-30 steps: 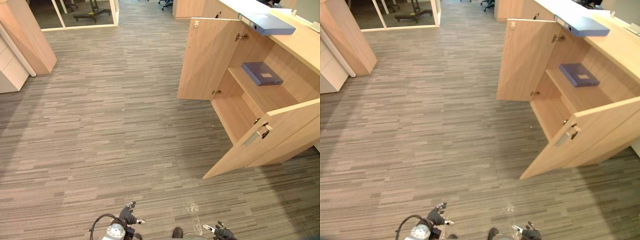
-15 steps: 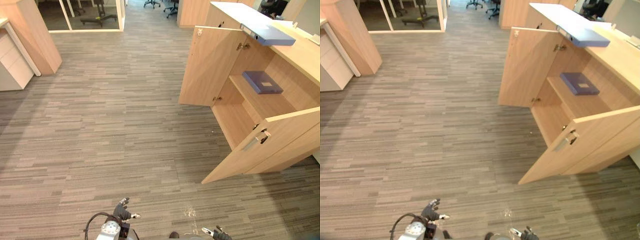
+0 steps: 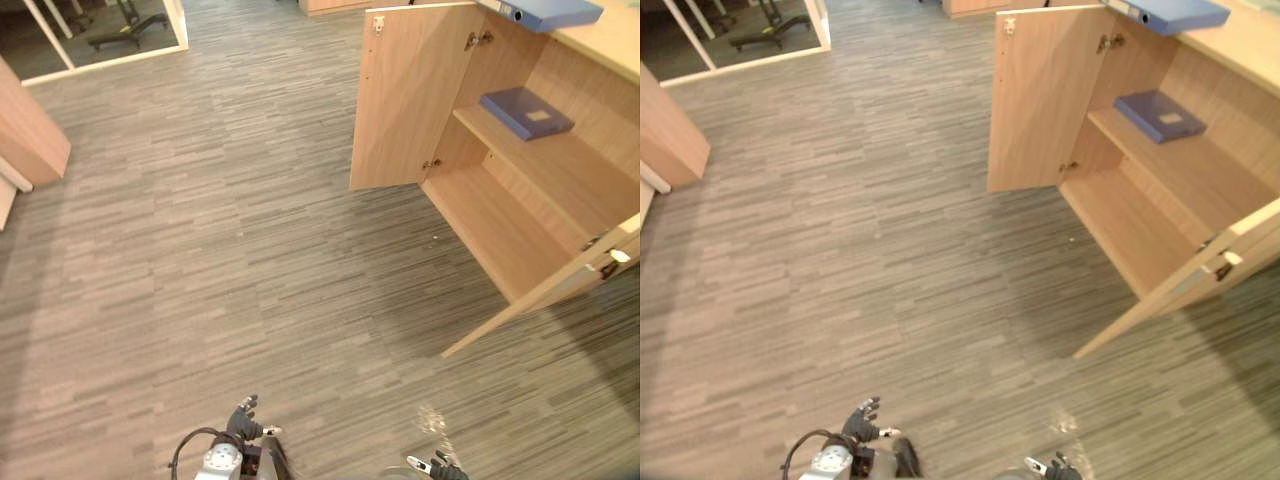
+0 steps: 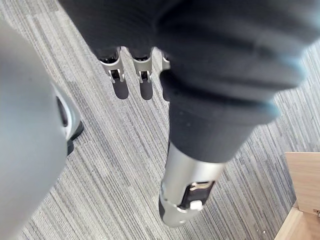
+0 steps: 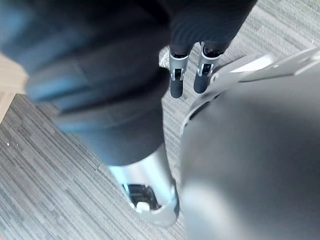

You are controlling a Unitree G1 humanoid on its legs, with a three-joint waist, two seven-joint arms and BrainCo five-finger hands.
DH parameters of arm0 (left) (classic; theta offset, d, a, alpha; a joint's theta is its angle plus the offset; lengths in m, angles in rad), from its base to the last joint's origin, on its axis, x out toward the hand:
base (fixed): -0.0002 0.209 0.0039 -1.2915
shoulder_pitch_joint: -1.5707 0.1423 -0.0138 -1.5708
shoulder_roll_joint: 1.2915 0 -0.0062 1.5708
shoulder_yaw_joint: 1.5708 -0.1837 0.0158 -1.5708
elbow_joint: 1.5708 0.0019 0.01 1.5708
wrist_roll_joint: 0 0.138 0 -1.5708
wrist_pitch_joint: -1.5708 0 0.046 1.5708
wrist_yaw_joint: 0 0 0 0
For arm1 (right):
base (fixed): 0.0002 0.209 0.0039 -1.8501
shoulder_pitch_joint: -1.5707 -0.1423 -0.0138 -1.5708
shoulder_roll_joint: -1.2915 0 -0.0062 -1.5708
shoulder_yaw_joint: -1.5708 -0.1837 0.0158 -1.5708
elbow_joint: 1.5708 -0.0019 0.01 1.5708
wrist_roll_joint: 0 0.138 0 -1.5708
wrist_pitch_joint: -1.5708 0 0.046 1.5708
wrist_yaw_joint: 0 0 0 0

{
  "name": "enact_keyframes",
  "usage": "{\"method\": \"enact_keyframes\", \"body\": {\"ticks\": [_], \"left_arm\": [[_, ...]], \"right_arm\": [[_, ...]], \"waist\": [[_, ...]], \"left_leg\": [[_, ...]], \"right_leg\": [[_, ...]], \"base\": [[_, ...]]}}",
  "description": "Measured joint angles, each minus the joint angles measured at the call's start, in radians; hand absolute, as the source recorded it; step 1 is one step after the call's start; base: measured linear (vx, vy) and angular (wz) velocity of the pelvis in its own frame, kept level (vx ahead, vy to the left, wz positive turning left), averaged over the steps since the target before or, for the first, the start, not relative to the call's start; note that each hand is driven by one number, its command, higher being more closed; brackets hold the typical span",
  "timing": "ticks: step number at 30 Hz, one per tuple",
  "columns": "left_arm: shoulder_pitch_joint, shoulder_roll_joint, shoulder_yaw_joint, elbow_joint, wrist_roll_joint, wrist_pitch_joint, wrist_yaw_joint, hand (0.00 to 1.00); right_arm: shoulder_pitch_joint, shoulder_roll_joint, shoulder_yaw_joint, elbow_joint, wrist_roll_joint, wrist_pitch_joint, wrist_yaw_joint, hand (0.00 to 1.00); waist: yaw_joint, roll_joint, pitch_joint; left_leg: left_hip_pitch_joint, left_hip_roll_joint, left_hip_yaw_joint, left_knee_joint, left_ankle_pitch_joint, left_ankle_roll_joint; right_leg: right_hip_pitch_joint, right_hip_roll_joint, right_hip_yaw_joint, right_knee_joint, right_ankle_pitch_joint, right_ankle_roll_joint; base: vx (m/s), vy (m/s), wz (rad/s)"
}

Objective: Walk over to the cabinet, pick up the folder, carry it to the office cabinet, place the folder inside the office cabinet, then close the office cabinet door

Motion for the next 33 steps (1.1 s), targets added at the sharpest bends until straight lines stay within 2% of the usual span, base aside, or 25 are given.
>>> {"method": "enact_keyframes", "body": {"ticks": [1, 2, 3, 4, 5, 6, 7, 8, 9, 10, 11, 12, 13, 15, 17, 18, 21, 23, 24, 26, 27, 28, 30, 32, 33], "left_arm": [[0.003, -0.002, -0.003, 0.000, 0.000, 0.000, -0.001, 0.00], [0.007, -0.004, -0.017, 0.000, 0.000, 0.000, -0.002, 0.00], [0.013, -0.003, -0.039, -0.006, 0.000, 0.000, -0.005, 0.00], [0.008, 0.006, -0.043, -0.007, 0.000, 0.000, -0.007, 0.00], [0.005, 0.011, -0.052, -0.008, 0.000, 0.000, -0.008, 0.00], [0.005, 0.011, -0.054, -0.007, 0.000, 0.000, -0.008, 0.00], [0.003, 0.008, -0.064, -0.006, 0.000, 0.001, -0.009, 0.00], [0.000, 0.005, -0.069, -0.006, -0.001, 0.001, -0.009, 0.00], [-0.013, -0.004, -0.068, -0.002, -0.002, 0.001, -0.011, 0.00], [-0.022, -0.011, -0.058, 0.005, -0.002, 0.000, -0.013, 0.00], [-0.021, -0.006, -0.055, 0.005, -0.003, -0.001, -0.013, 0.00], [-0.031, -0.027, -0.050, 0.023, -0.002, -0.001, -0.015, 0.00], [-0.030, -0.046, -0.059, 0.018, 0.000, -0.010, -0.022, 0.00], [-0.040, -0.054, -0.061, 0.020, 0.002, -0.016, -0.023, 0.00], [-0.028, -0.052, -0.055, 0.022, 0.002, -0.017, -0.023, 0.00], [-0.019, -0.048, -0.039, 0.025, 0.003, -0.016, -0.023, 0.00], [-0.018, -0.049, -0.017, 0.042, 0.023, -0.015, -0.023, 0.00], [-0.015, -0.045, 0.005, 0.044, 0.024, -0.010, -0.021, 0.00], [-0.014, -0.045, 0.020, 0.047, 0.024, -0.008, -0.020, 0.00], [-0.015, -0.038, 0.046, 0.064, 0.019, -0.007, -0.018, 0.00], [-0.021, -0.032, 0.066, 0.060, 0.019, -0.005, -0.018, 0.00], [-0.018, -0.030, 0.082, 0.043, 0.014, -0.005, -0.015, 0.00], [-0.008, -0.030, 0.097, 0.026, -0.005, -0.007, -0.010, 0.00], [-0.006, -0.033, 0.106, 0.020, -0.008, -0.008, -0.009, 0.00], [-0.008, -0.032, 0.106, 0.014, -0.010, -0.009, -0.008, 0.00]], "right_arm": [[-0.001, 0.000, -0.013, -0.009, -0.003, -0.004, 0.000, 0.00], [-0.001, -0.003, -0.027, -0.031, -0.008, -0.007, -0.002, 0.00], [0.002, -0.011, -0.026, -0.036, -0.014, -0.012, -0.006, 0.00], [-0.005, -0.011, -0.025, -0.037, -0.014, -0.013, -0.005, 0.00], [-0.015, -0.008, -0.026, -0.041, -0.014, -0.013, -0.001, 0.00], [-0.018, -0.007, -0.026, -0.041, -0.014, -0.013, -0.001, 0.00], [-0.024, -0.001, -0.026, -0.046, -0.014, -0.015, 0.000, 0.00], [-0.026, 0.003, -0.025, -0.054, -0.014, -0.016, 0.001, 0.00], [-0.028, 0.004, -0.023, -0.083, -0.013, -0.016, 0.006, 0.00], [-0.030, 0.005, -0.011, -0.101, -0.012, -0.017, 0.009, 0.00], [-0.026, 0.008, 0.001, -0.103, -0.014, -0.016, 0.009, 0.00], [-0.030, -0.002, 0.012, -0.096, -0.007, -0.014, 0.009, 0.00], [-0.056, -0.021, 0.015, -0.093, -0.012, -0.012, 0.006, 0.00], [-0.073, -0.023, 0.003, -0.069, -0.012, -0.012, 0.007, 0.00], [-0.072, -0.024, -0.013, -0.048, -0.013, -0.004, 0.007, 0.00], [-0.071, -0.026, -0.015, -0.040, -0.015, -0.003, 0.008, 0.00], [-0.046, -0.026, -0.027, -0.036, -0.014, 0.001, 0.008, 0.00], [-0.027, -0.026, -0.027, -0.033, -0.013, 0.007, 0.010, 0.00], [-0.007, -0.027, -0.026, -0.031, -0.013, 0.009, 0.011, 0.00], [0.012, -0.023, -0.026, -0.024, -0.010, 0.009, 0.011, 0.00], [0.022, -0.018, -0.026, 0.000, -0.009, 0.011, 0.011, 0.00], [0.039, -0.018, -0.027, 0.009, -0.006, 0.011, 0.009, 0.00], [0.053, -0.021, -0.029, 0.013, -0.007, 0.012, 0.005, 0.00], [0.047, -0.019, -0.067, 0.013, -0.007, 0.012, 0.004, 0.00], [0.041, -0.020, -0.069, 0.013, -0.007, 0.012, 0.004, 0.00]], "waist": [[0.000, 0.000, -0.003], [-0.004, -0.007, -0.011], [-0.014, 0.000, -0.019], [-0.015, -0.002, -0.016], [-0.016, 0.004, -0.012], [-0.016, 0.006, -0.010], [-0.018, 0.016, -0.002], [-0.021, 0.021, 0.003], [-0.030, 0.035, 0.026], [-0.043, 0.042, 0.039], [-0.044, 0.030, 0.040], [-0.050, 0.035, 0.057], [-0.050, 0.078, 0.060], [-0.054, 0.074, 0.084], [-0.050, 0.085, 0.082], [-0.047, 0.080, 0.085], [-0.050, 0.077, 0.082], [-0.049, 0.078, 0.080], [-0.046, 0.087, 0.072], [-0.038, 0.086, 0.070], [-0.042, 0.067, 0.071], [-0.034, 0.056, 0.076], [-0.027, 0.057, 0.074], [-0.025, 0.055, 0.072], [-0.018, 0.051, 0.072]], "left_leg": [[0.033, -0.020, 0.008, -0.021, -0.004, 0.007], [0.094, -0.055, 0.010, -0.060, -0.013, 0.019], [0.145, -0.068, 0.004, -0.094, -0.021, 0.032], [0.183, -0.069, -0.010, -0.119, -0.023, 0.034], [0.242, -0.058, -0.024, -0.156, -0.023, 0.034], [0.255, -0.055, -0.026, -0.161, -0.022, 0.034], [0.291, -0.037, -0.032, -0.169, -0.023, 0.034], [0.306, -0.028, -0.034, -0.169, -0.023, 0.034], [0.335, -0.001, -0.032, -0.159, -0.024, 0.032], [0.349, 0.022, -0.024, -0.137, -0.034, 0.008], [0.355, 0.020, -0.008, -0.121, -0.045, -0.013], [0.374, 0.035, 0.010, -0.104, -0.095, -0.071], [0.364, 0.029, -0.005, -0.146, -0.110, -0.095], [0.357, -0.006, -0.006, -0.220, -0.097, -0.092], [0.354, -0.011, -0.005, -0.279, -0.010, -0.084], [0.357, -0.007, 0.020, -0.274, 0.007, -0.080], [0.351, -0.001, 0.015, -0.258, -0.021, -0.077], [0.316, 0.045, 0.014, -0.142, -0.103, -0.090], [0.308, 0.087, 0.016, -0.077, -0.141, -0.100], [0.287, 0.144, 0.036, 0.065, -0.154, -0.096], [0.224, 0.228, 0.067, 0.265, -0.126, -0.052], [0.186, 0.292, 0.071, 0.421, -0.086, -0.010], [0.145, 0.341, 0.066, 0.540, -0.092, -0.016], [0.095, 0.339, 0.068, 0.509, -0.100, -0.025], [0.055, 0.325, 0.052, 0.434, -0.100, -0.026]], "right_leg": [[-0.036, -0.032, -0.003, 0.100, 0.011, -0.018], [-0.106, -0.087, -0.015, 0.288, 0.078, -0.110], [-0.155, -0.118, -0.032, 0.433, 0.143, -0.150], [-0.192, -0.120, -0.055, 0.559, 0.122, -0.142], [-0.239, -0.096, -0.128, 0.694, 0.040, -0.143], [-0.246, -0.089, -0.144, 0.706, 0.021, -0.142], [-0.275, -0.054, -0.216, 0.705, -0.053, -0.152], [-0.294, -0.034, -0.252, 0.686, -0.085, -0.154], [-0.329, 0.014, -0.310, 0.607, -0.122, -0.153], [-0.348, 0.073, -0.357, 0.408, -0.112, -0.154], [-0.337, 0.097, -0.364, 0.253, -0.063, -0.163], [-0.324, 0.119, -0.368, 0.155, 0.067, -0.232], [-0.321, 0.158, -0.365, 0.109, 0.073, -0.238], [-0.294, 0.157, -0.371, 0.092, 0.073, -0.237], [-0.264, 0.176, -0.370, 0.086, 0.065, -0.228], [-0.256, 0.184, -0.360, 0.097, 0.031, -0.204], [-0.254, 0.179, -0.359, 0.114, 0.011, -0.184], [-0.245, 0.189, -0.361, 0.128, -0.014, -0.178], [-0.228, 0.215, -0.363, 0.132, -0.032, -0.175], [-0.183, 0.243, -0.380, 0.115, -0.064, -0.185], [-0.138, 0.259, -0.396, 0.080, -0.067, -0.182], [-0.071, 0.293, -0.404, 0.020, -0.066, -0.183], [-0.002, 0.318, -0.403, -0.037, -0.066, -0.184], [0.042, 0.323, -0.401, -0.076, -0.049, -0.172], [0.056, 0.323, -0.389, -0.096, -0.041, -0.174]], "base": [[0.46, 0.396, -0.02], [0.39, 0.274, 0.16], [0.39, 0.231, 0.28], [0.46, 0.139, 0.32], [0.30, 0.046, 0.19], [0.36, -0.012, 0.05], [0.30, -0.113, -0.08], [0.46, -0.212, -0.14], [0.46, -0.285, -0.12], [0.36, -0.267, -0.08], [0.32, -0.262, 0.04], [0.27, -0.177, -0.16], [0.24, -0.127, -0.14], [0.08, -0.053, 0.00], [-0.04, -0.036, -0.03], [-0.07, -0.010, -0.16], [-0.05, -0.002, 0.02], [0.03, -0.092, 0.00], [0.10, -0.137, 0.00], [0.15, -0.136, 0.10], [0.26, -0.217, 0.23], [0.27, -0.216, 0.16], [0.26, -0.143, -0.06], [0.18, -0.055, -0.14], [0.17, -0.003, -0.31]]}}
